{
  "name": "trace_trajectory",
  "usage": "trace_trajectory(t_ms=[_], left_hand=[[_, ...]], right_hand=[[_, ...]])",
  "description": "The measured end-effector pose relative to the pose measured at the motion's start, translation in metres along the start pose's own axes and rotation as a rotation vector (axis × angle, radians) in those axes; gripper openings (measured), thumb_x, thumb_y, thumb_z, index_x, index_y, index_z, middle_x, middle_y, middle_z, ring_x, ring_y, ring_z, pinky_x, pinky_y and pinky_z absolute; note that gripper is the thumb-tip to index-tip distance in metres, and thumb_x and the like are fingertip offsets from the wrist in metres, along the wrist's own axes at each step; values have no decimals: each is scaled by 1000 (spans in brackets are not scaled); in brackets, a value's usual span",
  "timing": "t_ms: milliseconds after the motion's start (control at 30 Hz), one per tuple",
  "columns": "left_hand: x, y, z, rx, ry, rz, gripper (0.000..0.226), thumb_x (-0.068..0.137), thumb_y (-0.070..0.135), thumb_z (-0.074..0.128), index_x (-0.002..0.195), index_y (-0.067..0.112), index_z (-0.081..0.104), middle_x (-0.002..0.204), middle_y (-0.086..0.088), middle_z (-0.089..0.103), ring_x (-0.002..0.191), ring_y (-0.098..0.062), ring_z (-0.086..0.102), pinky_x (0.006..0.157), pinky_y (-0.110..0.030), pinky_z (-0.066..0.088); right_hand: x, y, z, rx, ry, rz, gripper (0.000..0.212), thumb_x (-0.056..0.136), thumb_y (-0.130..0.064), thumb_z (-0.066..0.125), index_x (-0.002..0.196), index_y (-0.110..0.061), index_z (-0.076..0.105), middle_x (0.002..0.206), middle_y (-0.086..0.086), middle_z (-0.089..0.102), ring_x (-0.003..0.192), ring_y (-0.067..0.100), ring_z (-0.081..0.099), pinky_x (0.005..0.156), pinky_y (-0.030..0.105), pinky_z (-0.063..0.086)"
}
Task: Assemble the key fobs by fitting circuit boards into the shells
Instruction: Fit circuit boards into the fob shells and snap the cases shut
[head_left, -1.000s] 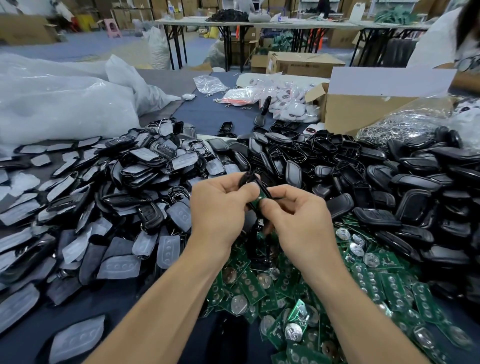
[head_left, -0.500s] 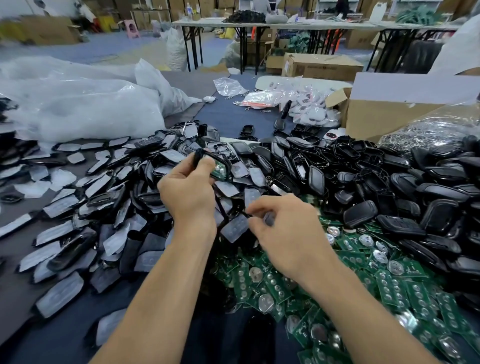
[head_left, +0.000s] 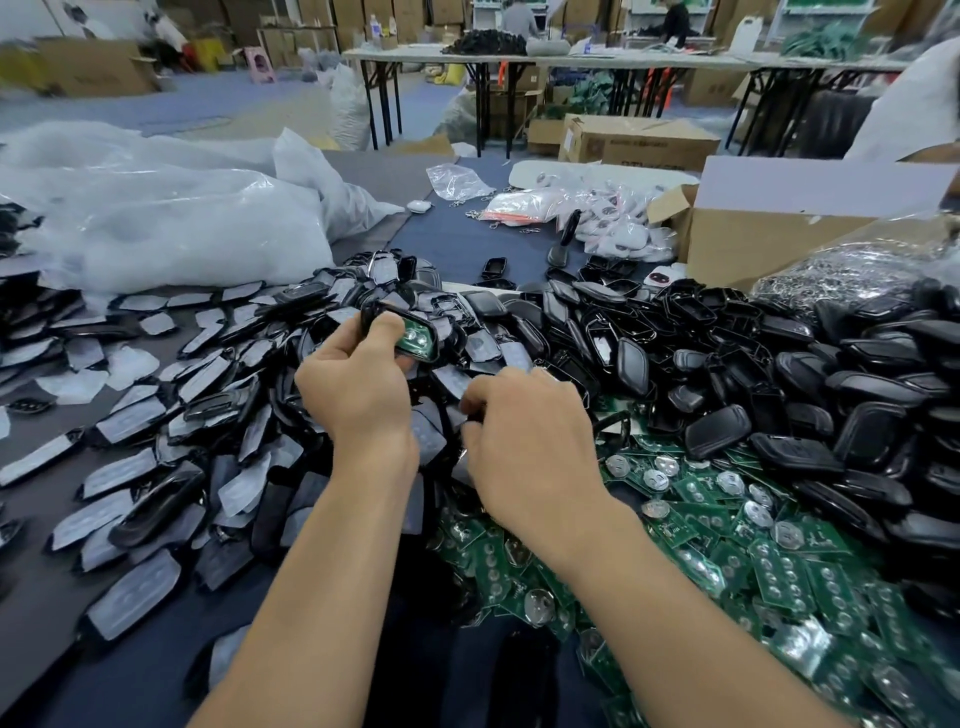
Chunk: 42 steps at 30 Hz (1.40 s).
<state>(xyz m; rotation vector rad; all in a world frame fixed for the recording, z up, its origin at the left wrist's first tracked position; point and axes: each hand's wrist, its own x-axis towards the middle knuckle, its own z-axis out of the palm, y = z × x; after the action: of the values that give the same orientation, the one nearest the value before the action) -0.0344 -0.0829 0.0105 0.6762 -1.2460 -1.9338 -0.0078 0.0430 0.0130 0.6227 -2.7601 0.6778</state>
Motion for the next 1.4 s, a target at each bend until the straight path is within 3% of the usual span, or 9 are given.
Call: trace_trajectory(t_ms=[133,267,333,467,633,767,1067,1233,1400], left_hand=[[-1,-3,0,-12,13,-28,26,85,5,79,67,23,75,65,8,73,60,-11,64,61,-23,56],[-1,-5,3,-21,-8,-41,36,87,4,77,58,26,77,70,6,74,73,-17,69,68,-26,59],[-2,-5,4,-9,-30,-37,49,88,4,76,51,37,76,63,11,72,71,-15,67,65,-23,58],[-5,-10,6,-6,-48,-58,37,88,2,76,60,26,74,68,5,74,72,-16,69,62,-20,57],[-13,-17,10,76,-137,-75,20,87,3,77,73,18,77,70,3,74,67,-13,68,64,-24,59],[-30,-28,16,250,-370,-43,18,82,5,77,78,21,84,72,1,73,66,-18,64,73,-44,63],[-49,-41,14,547,-770,226,54,77,18,69,115,56,74,91,18,78,67,-2,61,59,-25,53],[-59,-37,10,765,-816,567,54,84,14,73,109,62,70,102,55,60,53,-8,56,64,-19,58],[-60,-37,16,679,-637,468,38,80,15,75,90,52,79,80,28,76,49,-1,54,56,-20,50]], right_hand=[[6,-5,2,-120,-183,-23,12,89,-21,68,101,-22,71,92,3,61,101,29,57,76,35,32],[8,13,-1,-11,-335,-11,20,92,-17,69,111,-17,69,108,4,57,101,29,57,82,40,52],[7,21,-2,50,-313,28,16,92,-15,67,107,-18,69,112,2,55,96,25,57,78,37,51],[-1,37,2,278,-169,137,20,89,-15,72,85,-29,61,85,-9,62,62,2,58,50,14,39],[-17,63,-9,730,71,333,23,92,-10,70,80,-25,57,65,0,68,50,13,55,45,25,41],[-16,77,-18,1286,166,547,25,93,7,65,85,-15,57,65,11,60,45,16,53,40,24,36],[-11,90,-27,1434,193,660,20,90,11,64,85,-8,59,65,14,67,40,13,48,38,21,32],[-10,96,-32,1424,83,695,23,88,12,62,75,-8,58,59,12,64,40,11,46,37,19,31],[-11,97,-33,1546,-31,651,25,103,-24,60,88,-5,66,69,14,69,48,15,58,41,20,41]])
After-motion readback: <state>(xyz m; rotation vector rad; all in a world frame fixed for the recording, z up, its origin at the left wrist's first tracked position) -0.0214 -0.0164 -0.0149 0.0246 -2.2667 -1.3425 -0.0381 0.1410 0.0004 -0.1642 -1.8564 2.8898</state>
